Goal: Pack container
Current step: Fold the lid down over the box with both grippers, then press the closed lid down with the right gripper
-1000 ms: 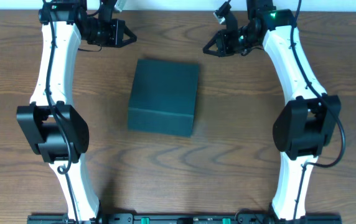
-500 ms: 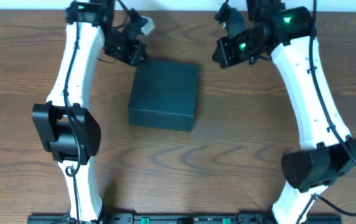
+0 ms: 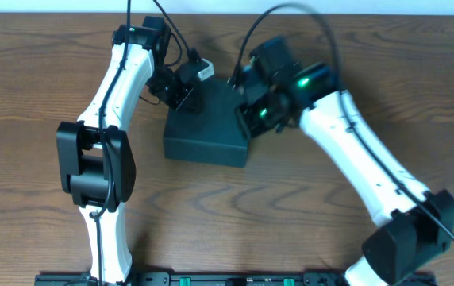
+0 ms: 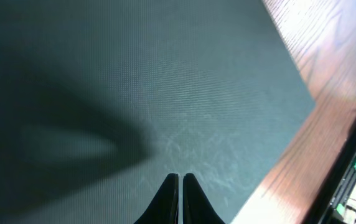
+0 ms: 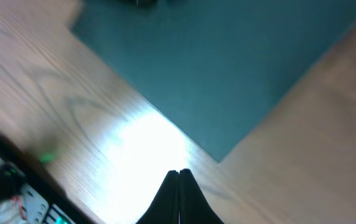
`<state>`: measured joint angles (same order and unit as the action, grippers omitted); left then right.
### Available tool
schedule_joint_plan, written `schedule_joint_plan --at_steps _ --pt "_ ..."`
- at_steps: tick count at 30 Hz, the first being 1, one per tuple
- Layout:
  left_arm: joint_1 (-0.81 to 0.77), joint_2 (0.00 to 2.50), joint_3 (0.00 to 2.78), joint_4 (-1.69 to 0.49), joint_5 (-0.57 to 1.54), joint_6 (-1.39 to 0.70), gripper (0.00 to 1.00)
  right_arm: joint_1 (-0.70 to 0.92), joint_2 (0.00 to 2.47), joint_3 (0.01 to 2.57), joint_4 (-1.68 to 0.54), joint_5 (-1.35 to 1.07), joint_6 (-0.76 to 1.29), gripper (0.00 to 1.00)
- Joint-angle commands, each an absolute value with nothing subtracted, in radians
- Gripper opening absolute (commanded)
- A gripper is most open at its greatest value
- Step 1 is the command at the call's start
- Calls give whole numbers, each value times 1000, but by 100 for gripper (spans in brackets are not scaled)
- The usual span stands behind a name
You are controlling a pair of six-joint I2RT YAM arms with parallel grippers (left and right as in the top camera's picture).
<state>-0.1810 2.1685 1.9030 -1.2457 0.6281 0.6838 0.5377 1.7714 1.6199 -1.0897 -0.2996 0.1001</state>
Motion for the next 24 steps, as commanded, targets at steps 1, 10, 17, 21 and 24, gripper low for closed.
schedule_joint_plan --at_steps 1,10,17,21,24 --pt "-182 2151 1860 -1232 625 707 5 618 1744 1542 -1050 -222 182 2" --pt "-182 2153 1781 -1166 625 703 6 775 1745 1360 -853 -11 239 2" --pt "-182 2153 1777 -1161 626 703 5 802 1746 1233 -686 4 239 2" --pt "-182 2152 1777 -1159 626 702 6 835 1746 1181 -608 43 248 2" --pt "-182 2152 1777 -1158 627 702 6 866 1746 1159 -562 166 295 2"
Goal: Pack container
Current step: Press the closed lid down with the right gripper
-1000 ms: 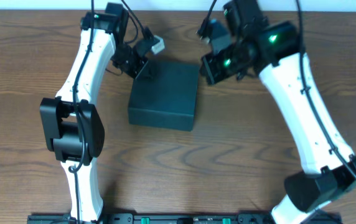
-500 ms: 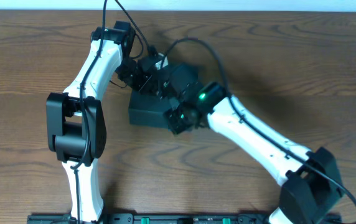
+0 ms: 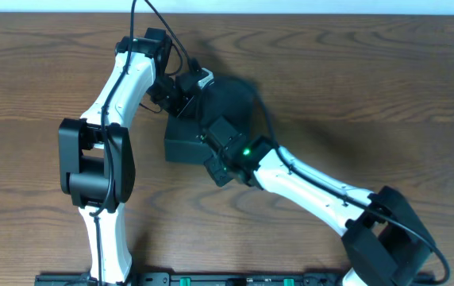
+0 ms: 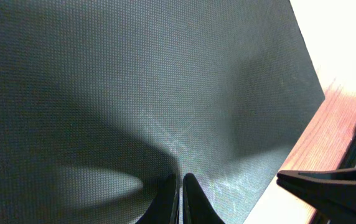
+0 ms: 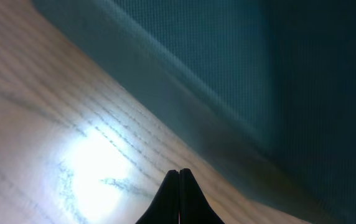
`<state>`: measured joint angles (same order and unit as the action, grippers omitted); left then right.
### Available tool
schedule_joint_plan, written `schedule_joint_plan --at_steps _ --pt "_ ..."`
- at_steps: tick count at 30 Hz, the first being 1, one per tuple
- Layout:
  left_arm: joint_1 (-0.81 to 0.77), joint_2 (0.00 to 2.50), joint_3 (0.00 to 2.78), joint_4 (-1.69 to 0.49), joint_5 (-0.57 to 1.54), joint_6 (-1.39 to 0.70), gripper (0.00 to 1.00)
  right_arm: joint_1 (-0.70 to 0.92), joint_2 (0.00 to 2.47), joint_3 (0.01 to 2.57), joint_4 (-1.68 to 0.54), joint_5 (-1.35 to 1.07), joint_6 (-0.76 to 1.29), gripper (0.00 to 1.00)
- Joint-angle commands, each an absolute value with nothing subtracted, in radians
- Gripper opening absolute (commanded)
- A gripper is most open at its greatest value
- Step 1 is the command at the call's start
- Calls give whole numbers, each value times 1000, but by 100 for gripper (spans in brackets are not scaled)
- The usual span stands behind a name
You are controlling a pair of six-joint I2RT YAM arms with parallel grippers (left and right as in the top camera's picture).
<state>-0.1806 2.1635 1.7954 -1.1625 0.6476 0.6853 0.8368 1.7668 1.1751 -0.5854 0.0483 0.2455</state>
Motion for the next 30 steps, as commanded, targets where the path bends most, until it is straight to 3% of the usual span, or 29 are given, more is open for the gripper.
schedule_joint_plan --at_steps 1,18,23,30 --pt "-182 2152 1777 -1157 627 702 6 877 1746 1152 -540 198 300 2" --pt "-182 2152 1777 -1154 629 699 6 896 1799 1045 -275 397 370 2" --pt "-182 2152 1777 -1155 629 684 6 906 1749 1070 -332 396 371 2" --pt "-182 2124 1778 -1151 657 607 6 862 1473 1118 -540 394 453 2"
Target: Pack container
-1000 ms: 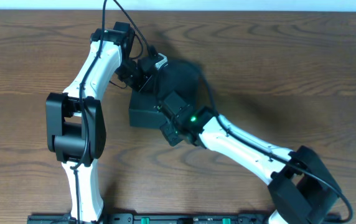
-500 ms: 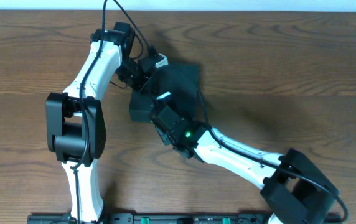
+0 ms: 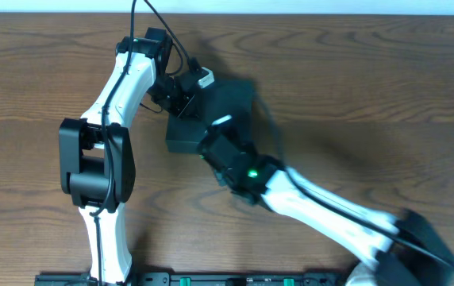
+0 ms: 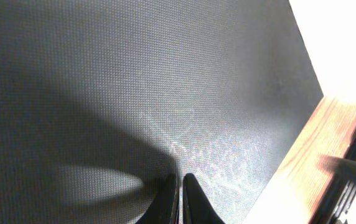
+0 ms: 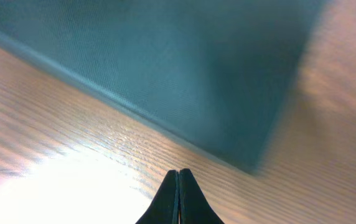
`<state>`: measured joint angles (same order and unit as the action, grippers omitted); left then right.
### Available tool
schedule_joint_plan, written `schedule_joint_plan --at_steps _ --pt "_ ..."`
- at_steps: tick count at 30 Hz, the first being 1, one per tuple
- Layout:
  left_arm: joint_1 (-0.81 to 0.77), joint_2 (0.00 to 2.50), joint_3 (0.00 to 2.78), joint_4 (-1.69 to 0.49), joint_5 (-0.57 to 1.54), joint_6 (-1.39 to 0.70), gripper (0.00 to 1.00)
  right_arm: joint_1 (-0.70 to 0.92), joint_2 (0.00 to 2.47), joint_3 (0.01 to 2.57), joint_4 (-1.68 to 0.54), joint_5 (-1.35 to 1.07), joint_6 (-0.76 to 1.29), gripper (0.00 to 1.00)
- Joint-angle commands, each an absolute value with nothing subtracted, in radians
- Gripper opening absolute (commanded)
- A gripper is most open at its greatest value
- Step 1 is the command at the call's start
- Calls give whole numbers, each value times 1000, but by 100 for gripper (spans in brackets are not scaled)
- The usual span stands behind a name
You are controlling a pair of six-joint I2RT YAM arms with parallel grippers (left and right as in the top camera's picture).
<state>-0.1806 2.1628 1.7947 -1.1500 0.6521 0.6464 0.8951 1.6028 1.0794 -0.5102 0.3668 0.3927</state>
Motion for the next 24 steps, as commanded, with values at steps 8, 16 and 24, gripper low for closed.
schedule_joint_plan --at_steps 8,16,24 --pt "-170 1945 1779 -1198 670 488 6 695 1205 1118 -707 361 405 2" --pt "-165 1652 1778 -1264 650 420 6 482 1028 1118 -851 114 239 1" --pt "-221 1354 1716 -1418 434 388 6 445 826 1118 -1089 55 140 2"
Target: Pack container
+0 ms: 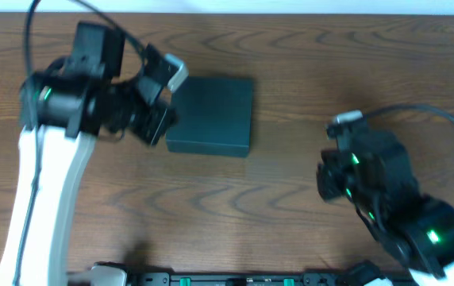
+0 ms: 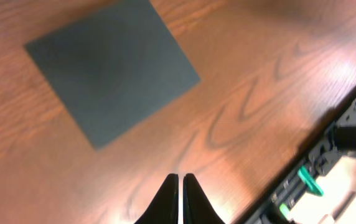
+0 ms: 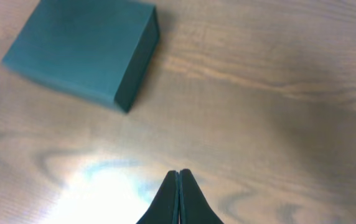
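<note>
The container is a dark green-grey closed box [image 1: 211,115] lying flat on the wooden table, with nothing touching it. It shows at upper left in the left wrist view [image 2: 112,93] and in the right wrist view [image 3: 81,50]. My left gripper [image 2: 180,180] is shut and empty, held well above the table to the left of the box. My right gripper [image 3: 179,177] is shut and empty, high over bare wood off to the box's right and front. In the overhead view the left arm [image 1: 92,95] stands beside the box's left edge and the right arm [image 1: 370,179] far right.
A black rail with green parts [image 2: 327,155] runs along the table's front edge, also visible in the overhead view [image 1: 211,278]. Bare wooden tabletop [image 1: 306,71] surrounds the box on all sides.
Both grippers have left the box. The left one was pressed on the lid and is now higher, to the box's left. The right one was low at the box's front and is now far right.
Both grippers stood shut at the box, the left on its lid at the back left, the right at its right edge. Then the right gripper was low along the box's front side, the left still on the lid. Now both arms are drawn back and the box lies alone, closed.
</note>
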`<state>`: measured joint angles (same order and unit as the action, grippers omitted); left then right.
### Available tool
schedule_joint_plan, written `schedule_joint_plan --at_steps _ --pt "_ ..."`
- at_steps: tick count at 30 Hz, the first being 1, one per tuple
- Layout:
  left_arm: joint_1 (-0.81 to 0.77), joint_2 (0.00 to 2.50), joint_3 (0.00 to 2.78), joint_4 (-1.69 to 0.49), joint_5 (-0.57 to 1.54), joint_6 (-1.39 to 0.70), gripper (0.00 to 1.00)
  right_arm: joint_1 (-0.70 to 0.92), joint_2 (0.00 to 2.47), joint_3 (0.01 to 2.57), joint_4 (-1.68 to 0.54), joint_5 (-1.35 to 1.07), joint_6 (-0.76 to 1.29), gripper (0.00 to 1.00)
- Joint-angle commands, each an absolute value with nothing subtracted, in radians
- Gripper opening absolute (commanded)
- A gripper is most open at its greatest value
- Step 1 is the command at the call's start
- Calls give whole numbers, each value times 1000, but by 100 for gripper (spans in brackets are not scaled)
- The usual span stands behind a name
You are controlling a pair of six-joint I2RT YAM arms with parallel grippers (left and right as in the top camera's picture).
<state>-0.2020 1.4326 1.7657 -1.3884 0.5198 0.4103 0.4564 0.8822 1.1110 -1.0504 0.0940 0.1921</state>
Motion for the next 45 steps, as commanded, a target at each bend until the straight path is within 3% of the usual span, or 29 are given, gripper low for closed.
schedule_joint_plan --at_steps 1,4,11,12,13,14,15,38,45 --pt "-228 1308 1668 -1424 430 388 6 445 799 1113 -1140 55 141 1" --pt "-229 1164 1485 -1379 447 370 6 445 744 1059 -1223 -7 142 1" --pt "-229 879 1151 -1206 493 257 6 445 677 967 -1151 -175 165 3" --pt "-229 855 1137 -1191 495 238 6 445 677 967 -1142 -173 171 23" --pt "-229 839 1133 -1183 493 226 21 445 677 967 -1137 -173 178 62" --pt "-229 826 1133 -1179 488 217 61 445 678 967 -1132 -173 179 99" --pt "-229 817 1133 -1176 487 212 95 445 678 967 -1126 -173 179 99" --pt "-228 803 1133 -1222 481 200 96 445 679 967 -1145 -169 186 99" --pt "-118 655 1067 -1067 296 233 95 445 679 967 -1145 -169 186 99"
